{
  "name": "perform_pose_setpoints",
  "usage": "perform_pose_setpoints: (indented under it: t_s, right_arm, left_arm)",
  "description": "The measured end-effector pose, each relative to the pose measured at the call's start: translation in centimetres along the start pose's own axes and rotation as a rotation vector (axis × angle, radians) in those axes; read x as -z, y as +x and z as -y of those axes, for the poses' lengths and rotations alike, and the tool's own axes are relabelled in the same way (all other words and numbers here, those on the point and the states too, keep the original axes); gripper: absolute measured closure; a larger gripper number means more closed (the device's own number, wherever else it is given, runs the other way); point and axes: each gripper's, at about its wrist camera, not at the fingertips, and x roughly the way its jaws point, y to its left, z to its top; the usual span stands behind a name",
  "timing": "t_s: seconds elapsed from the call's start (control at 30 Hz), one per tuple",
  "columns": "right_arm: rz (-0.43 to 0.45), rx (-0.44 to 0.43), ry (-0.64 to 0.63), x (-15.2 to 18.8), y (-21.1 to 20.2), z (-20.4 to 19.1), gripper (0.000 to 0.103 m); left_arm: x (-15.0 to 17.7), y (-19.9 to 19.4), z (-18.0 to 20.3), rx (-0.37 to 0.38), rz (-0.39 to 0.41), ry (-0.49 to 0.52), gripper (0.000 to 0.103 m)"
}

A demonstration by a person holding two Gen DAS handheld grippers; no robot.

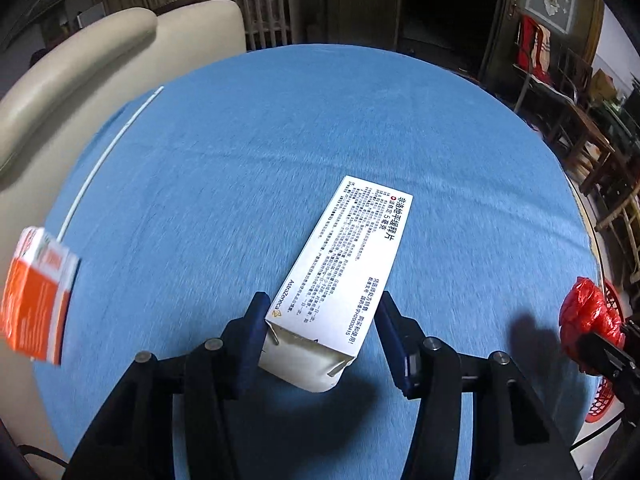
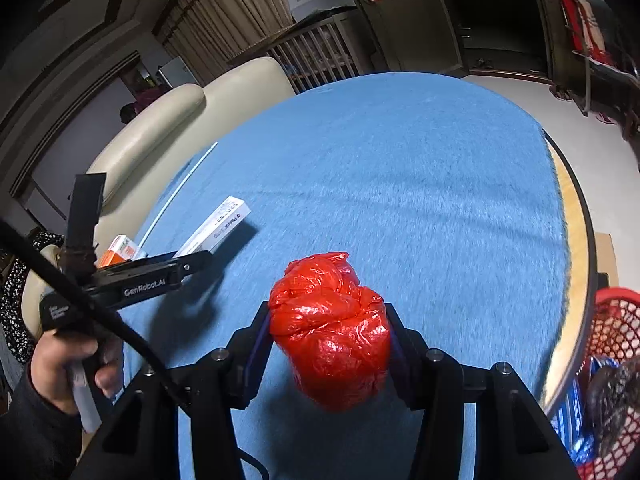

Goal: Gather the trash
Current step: 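Grasp the red plastic bag with the right tool while the left tool grasps the white medicine box, then carry the red bag and white box over the red wastebasket with both tools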

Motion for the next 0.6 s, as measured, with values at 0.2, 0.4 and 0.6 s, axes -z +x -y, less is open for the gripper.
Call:
perform_pose_setpoints:
  t_s: [0.2,0.4,0.6]
  right_arm:
    - [0.030,0.012,0.005,1.0,-2.1,-0.1,0.048]
    - [0.067,0.022,0.016,1.9,-4.5,-0.1,0.048]
    - [0.093,0.031,0.033,2.8,-6.2,0.3,0.048]
  left_arm:
    - [1.6,-1.2,1.6,0.005,0.025,-0.014,0.048]
    - [2.5,-2.3,3.0,0.015,0.056,-0.002,0.048]
    - [3.1,-3.4,4.8,0.042,0.075,0.027,0.048]
